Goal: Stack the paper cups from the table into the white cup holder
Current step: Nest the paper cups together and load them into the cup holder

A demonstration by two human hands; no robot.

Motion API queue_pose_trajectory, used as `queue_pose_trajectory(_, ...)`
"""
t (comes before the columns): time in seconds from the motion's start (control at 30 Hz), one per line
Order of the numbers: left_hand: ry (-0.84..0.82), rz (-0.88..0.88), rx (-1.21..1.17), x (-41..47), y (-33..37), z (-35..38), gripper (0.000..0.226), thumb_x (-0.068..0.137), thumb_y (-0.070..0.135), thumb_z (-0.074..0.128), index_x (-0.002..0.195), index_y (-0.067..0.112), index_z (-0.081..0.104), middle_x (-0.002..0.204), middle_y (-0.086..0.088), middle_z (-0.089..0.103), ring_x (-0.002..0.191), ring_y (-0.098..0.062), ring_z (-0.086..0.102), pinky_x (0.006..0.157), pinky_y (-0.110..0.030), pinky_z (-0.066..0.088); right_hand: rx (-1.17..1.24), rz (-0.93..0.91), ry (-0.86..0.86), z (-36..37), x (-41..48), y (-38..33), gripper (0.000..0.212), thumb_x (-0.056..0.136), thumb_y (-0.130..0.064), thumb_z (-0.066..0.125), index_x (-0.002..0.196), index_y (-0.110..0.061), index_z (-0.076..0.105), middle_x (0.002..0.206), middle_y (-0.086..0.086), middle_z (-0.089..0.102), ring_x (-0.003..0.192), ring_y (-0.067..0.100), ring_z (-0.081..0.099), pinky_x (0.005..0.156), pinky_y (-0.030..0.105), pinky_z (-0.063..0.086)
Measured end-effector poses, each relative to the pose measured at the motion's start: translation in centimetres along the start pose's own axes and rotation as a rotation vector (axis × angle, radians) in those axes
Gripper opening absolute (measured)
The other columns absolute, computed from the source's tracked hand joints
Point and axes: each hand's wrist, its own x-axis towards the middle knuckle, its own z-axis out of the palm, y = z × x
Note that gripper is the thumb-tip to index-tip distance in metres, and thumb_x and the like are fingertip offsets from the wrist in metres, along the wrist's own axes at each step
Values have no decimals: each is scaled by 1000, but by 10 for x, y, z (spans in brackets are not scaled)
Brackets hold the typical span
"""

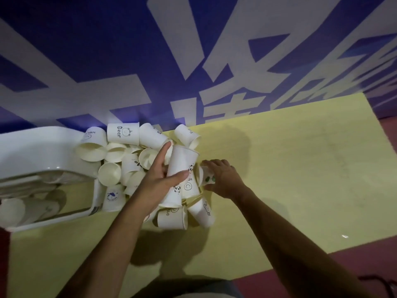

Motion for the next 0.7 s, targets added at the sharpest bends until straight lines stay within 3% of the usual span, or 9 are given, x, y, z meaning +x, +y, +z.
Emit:
queue_pose_trajectory(0.1, 34, 19, -77, -6, -9, -9, 75, 94, 20, 71, 146, 61, 36, 136, 2, 66, 113, -14, 70, 87, -37, 60, -61, 8, -23, 7, 8, 1, 75, 82, -46, 76, 148, -28, 44, 139, 0, 56, 130, 27, 46, 104, 41, 40)
queue_pose_trajectory(0.17, 90, 28, -82, -10, -11, -14, 67, 95, 16, 70, 142, 52, 39, 124, -2, 71, 101, -14, 73, 71, -28, 58, -55, 23, 47, 8, 7, 4, 66, 81, -45, 76, 139, -22, 52, 126, 3, 62, 121, 30, 53, 97, 41, 45)
queue_pose_trajectory(0.23, 138, 79, -65, -15, -15, -21, 68, 87, 12, 78, 135, 42, 40, 114, -7, 74, 95, -22, 72, 67, -27, 56, 35, 3, 197, 8, -1, 7, 57, 77, -36, 81, 124, -11, 59, 109, 8, 67, 103, 36, 61, 85, 42, 50)
queue_pose_trajectory(0.33, 177, 154, 67, -24, -21, -33, 77, 73, 14, 86, 127, 41, 37, 114, 0, 71, 99, -25, 71, 72, -36, 59, 383, 47, 355, -8, -23, -2, 45, 77, -27, 83, 111, -12, 57, 100, 2, 67, 90, 24, 64, 74, 36, 52)
queue_pose_trajectory(0.4, 194, 193, 190, -31, -24, -40, 88, 71, 11, 91, 130, 45, 36, 121, 14, 63, 105, -15, 67, 82, -36, 59, 544, 67, 385, -21, -42, -19, 49, 79, -28, 84, 116, -22, 54, 106, -13, 66, 93, 5, 63, 74, 20, 51)
queue_pose_trajectory(0.47, 217, 242, 280, -40, -26, -45, 95, 69, 15, 94, 136, 49, 37, 132, 22, 53, 119, -7, 57, 92, -33, 54, 599, 37, 432, -30, -61, -39, 62, 77, -30, 88, 126, -29, 50, 113, -26, 62, 100, -3, 62, 77, 11, 50)
queue_pose_trajectory(0.57, 221, 297, 332, -54, -28, -54, 89, 71, 28, 94, 139, 47, 41, 143, 21, 47, 129, -1, 47, 98, -27, 47, 666, -20, 468, -35, -79, -72, 71, 72, -32, 92, 129, -38, 49, 115, -35, 60, 104, -3, 64, 81, 11, 52)
queue_pose_trajectory(0.7, 202, 317, 284, -76, -36, -78, 83, 78, 38, 87, 145, 48, 37, 149, 18, 45, 136, -7, 45, 104, -34, 48, 658, -76, 459, -29, -88, -114, 68, 73, -38, 91, 129, -41, 51, 121, -30, 60, 109, 2, 61, 79, 17, 51)
